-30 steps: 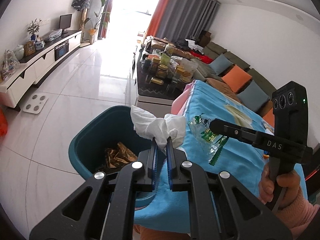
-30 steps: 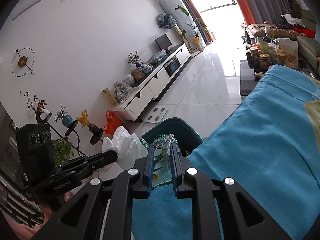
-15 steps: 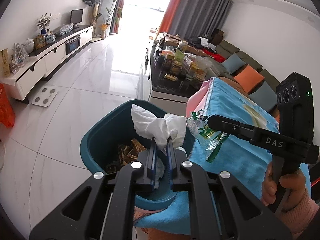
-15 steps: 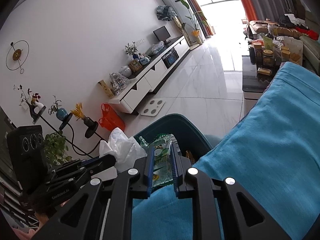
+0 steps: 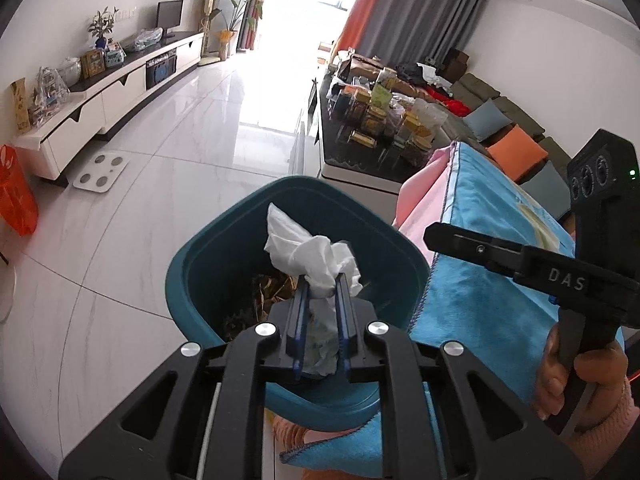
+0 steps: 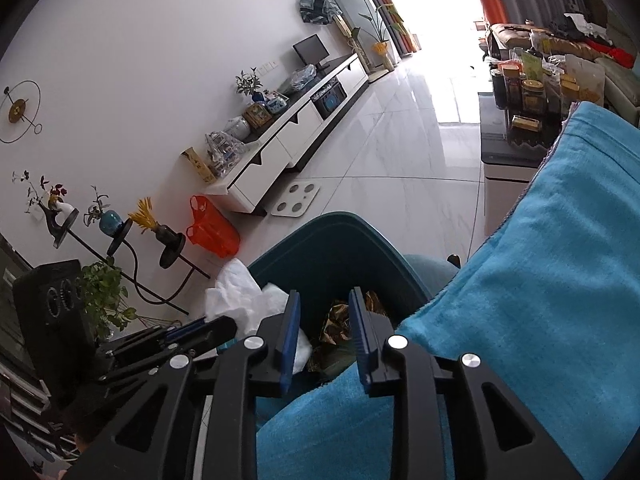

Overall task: Collect trash
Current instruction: 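Carry the tissue and plastic wrapper to the teal bin and release both, then move both open tools back over the bed toward the orange peel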

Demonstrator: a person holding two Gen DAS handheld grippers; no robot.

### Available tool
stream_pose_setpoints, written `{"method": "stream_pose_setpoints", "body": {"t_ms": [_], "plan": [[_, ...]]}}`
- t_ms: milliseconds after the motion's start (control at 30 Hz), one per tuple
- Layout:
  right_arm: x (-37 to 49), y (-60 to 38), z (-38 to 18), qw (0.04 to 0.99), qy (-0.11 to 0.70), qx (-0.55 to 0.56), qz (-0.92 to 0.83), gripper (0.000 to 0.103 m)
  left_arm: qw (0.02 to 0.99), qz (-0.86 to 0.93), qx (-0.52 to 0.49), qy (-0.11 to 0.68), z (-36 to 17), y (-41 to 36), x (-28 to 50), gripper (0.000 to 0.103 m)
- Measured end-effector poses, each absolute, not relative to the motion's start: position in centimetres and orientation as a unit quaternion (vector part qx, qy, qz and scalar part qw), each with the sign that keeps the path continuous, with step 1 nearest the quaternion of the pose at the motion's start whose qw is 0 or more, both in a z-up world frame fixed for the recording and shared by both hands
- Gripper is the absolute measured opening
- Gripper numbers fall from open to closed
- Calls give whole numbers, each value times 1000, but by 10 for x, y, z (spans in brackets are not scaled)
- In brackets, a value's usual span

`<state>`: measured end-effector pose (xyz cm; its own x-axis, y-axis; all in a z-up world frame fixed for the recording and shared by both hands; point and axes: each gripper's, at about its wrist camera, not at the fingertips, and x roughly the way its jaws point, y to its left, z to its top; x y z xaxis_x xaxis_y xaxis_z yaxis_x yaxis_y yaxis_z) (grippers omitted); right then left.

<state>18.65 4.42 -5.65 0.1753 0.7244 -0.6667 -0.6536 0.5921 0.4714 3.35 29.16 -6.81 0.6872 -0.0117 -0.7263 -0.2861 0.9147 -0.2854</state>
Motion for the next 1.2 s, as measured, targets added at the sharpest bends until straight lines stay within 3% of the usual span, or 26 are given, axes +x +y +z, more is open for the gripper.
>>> {"method": "stream_pose_setpoints", "body": {"t_ms": [267, 467, 600, 867, 1200], "plan": [[181, 28, -52, 770, 451, 46, 449, 29, 893, 86, -195, 397, -81, 295, 38, 30], [174, 9, -44, 774, 440, 45, 453, 29, 898, 86, -190, 386, -74, 290, 34, 32], [165, -10, -34, 783, 419, 41, 457, 36, 914, 69, -181, 356, -55, 279, 26, 39], [143, -69, -12, 810, 378, 39, 446, 42, 944, -27, -145, 297, -13, 218, 12, 50], [126, -176, 0, 856, 351, 68, 374, 47, 931, -161, -100, 312, -13, 111, 28, 55]]}}
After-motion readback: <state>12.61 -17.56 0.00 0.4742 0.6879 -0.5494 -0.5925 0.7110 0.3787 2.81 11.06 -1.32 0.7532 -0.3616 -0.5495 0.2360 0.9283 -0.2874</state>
